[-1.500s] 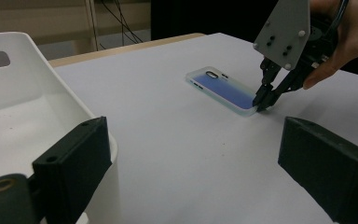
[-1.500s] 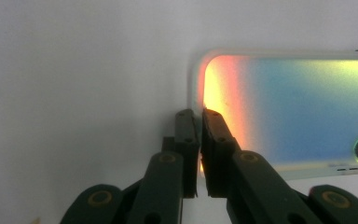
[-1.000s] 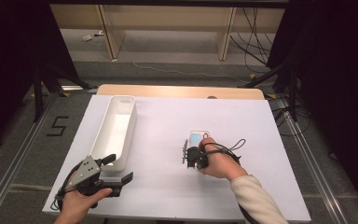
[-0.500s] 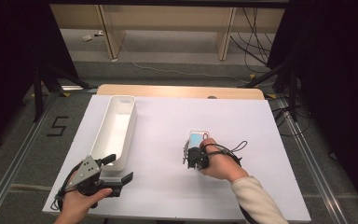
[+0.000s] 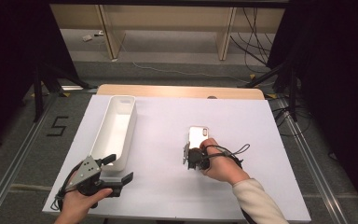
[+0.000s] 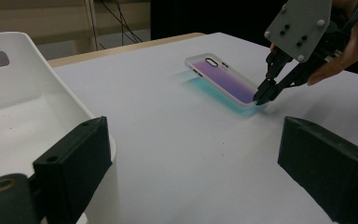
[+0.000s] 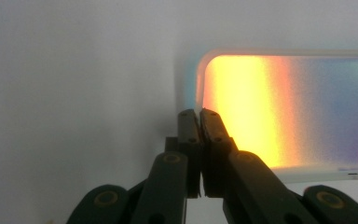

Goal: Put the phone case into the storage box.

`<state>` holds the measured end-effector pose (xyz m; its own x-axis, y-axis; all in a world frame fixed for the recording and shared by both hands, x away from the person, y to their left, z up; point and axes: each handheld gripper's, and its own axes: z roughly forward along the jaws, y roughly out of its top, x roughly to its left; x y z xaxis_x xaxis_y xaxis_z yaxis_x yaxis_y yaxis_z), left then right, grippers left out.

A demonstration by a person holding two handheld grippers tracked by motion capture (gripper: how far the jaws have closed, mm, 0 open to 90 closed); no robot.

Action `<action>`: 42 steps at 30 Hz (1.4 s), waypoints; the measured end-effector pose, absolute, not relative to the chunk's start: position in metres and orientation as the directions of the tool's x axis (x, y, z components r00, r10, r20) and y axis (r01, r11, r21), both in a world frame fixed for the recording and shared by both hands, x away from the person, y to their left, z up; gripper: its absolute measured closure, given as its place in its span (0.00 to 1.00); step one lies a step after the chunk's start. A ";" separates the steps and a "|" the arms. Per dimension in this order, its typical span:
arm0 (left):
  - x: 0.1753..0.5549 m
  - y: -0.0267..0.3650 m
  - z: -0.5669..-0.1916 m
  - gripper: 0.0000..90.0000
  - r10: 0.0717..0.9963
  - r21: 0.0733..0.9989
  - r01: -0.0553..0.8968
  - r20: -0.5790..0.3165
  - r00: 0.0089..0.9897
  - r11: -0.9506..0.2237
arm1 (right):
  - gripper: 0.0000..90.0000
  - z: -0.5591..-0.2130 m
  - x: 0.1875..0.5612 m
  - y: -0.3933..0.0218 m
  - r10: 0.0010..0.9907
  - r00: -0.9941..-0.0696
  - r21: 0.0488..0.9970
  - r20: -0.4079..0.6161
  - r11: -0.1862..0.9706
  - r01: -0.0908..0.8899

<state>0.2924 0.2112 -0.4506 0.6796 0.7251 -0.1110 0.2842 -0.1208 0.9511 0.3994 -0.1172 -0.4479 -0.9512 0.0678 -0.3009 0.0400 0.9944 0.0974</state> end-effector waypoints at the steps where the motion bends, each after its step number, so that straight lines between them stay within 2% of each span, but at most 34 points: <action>1: 0.292 0.211 -0.451 0.10 0.725 0.951 0.284 -0.111 0.679 -0.120 | 0.99 -0.448 0.400 -0.118 0.045 -0.947 0.098 -0.317 0.995 0.015; 5: 0.292 0.211 -0.451 0.10 0.725 0.951 0.284 -0.111 0.680 -0.121 | 0.99 -0.447 0.393 -0.118 0.082 -0.942 0.108 -0.325 0.993 0.049; 9: 0.292 0.211 -0.451 0.10 0.725 0.951 0.284 -0.111 0.680 -0.121 | 0.99 -0.447 0.389 -0.118 0.080 -0.938 0.114 -0.337 0.992 0.044; 10: 0.292 0.211 -0.451 0.10 0.725 0.952 0.281 -0.106 0.680 -0.124 | 0.99 -0.447 0.390 -0.119 0.053 -0.933 0.116 -0.355 0.993 0.012; 14: 0.293 0.211 -0.451 0.10 0.725 0.952 0.279 -0.102 0.682 -0.128 | 0.99 -0.447 0.386 -0.119 0.080 -0.932 0.128 -0.353 0.991 0.037; 16: 0.293 0.211 -0.450 0.10 0.724 0.952 0.279 -0.103 0.682 -0.127 | 0.99 -0.447 0.386 -0.120 0.050 -0.933 0.126 -0.357 0.992 0.005; 20: 0.293 0.211 -0.450 0.10 0.723 0.952 0.278 -0.101 0.684 -0.131 | 0.99 -0.445 0.380 -0.121 0.084 -0.928 0.143 -0.362 0.989 0.034; 22: 0.293 0.211 -0.450 0.10 0.723 0.951 0.279 -0.100 0.683 -0.131 | 0.99 -0.443 0.381 -0.123 0.060 -0.925 0.157 -0.375 0.988 0.000; 24: 0.293 0.210 -0.450 0.10 0.723 0.952 0.277 -0.098 0.684 -0.133 | 0.99 -0.441 0.377 -0.124 0.107 -0.922 0.181 -0.372 0.983 0.041; 31: 0.294 0.210 -0.450 0.10 0.722 0.951 0.276 -0.094 0.685 -0.138 | 0.99 -0.439 0.375 -0.132 0.135 -0.916 0.231 -0.379 0.972 0.048; 42: 0.294 0.210 -0.451 0.10 0.723 0.952 0.280 -0.103 0.683 -0.128 | 0.99 -0.434 0.368 -0.129 0.110 -0.910 0.271 -0.400 0.963 -0.002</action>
